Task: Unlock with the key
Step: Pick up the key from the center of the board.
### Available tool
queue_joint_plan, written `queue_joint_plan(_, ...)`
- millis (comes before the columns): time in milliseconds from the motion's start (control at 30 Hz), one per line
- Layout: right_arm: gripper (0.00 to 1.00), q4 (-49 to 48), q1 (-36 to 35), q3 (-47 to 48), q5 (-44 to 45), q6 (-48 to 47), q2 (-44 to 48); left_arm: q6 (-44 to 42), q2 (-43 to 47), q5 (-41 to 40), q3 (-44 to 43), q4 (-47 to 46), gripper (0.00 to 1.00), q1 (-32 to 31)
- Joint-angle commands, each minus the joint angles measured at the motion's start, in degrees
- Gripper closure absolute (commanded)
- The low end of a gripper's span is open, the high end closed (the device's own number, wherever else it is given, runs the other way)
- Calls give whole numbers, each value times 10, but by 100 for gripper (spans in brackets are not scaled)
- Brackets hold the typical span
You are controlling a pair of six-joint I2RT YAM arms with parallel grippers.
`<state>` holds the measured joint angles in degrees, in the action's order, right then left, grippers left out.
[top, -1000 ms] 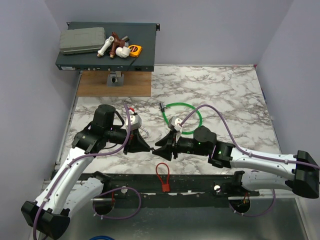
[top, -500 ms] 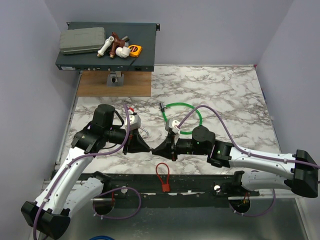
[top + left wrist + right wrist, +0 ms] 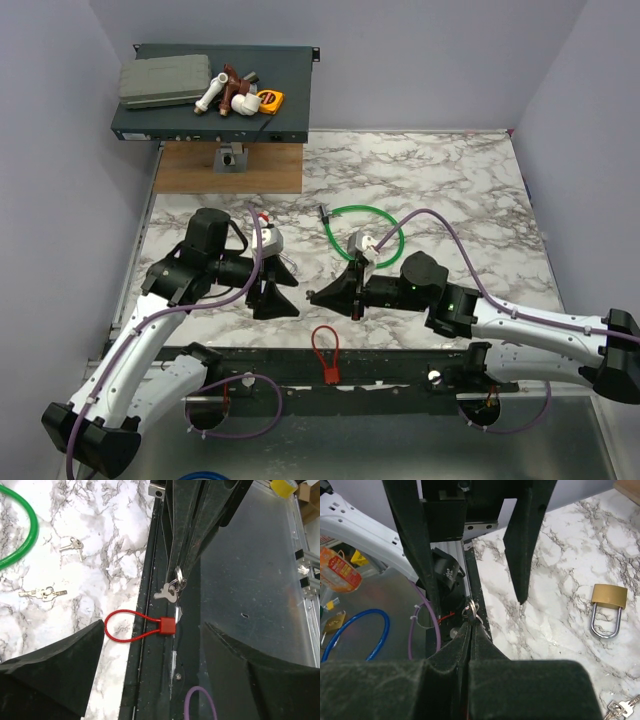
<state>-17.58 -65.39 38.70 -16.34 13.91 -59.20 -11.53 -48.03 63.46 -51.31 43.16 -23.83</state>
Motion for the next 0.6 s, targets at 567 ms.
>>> queue_joint_plan(567,99,-68,4,13,-23,62,-24,-1,87,-28,92,-183,19,-35)
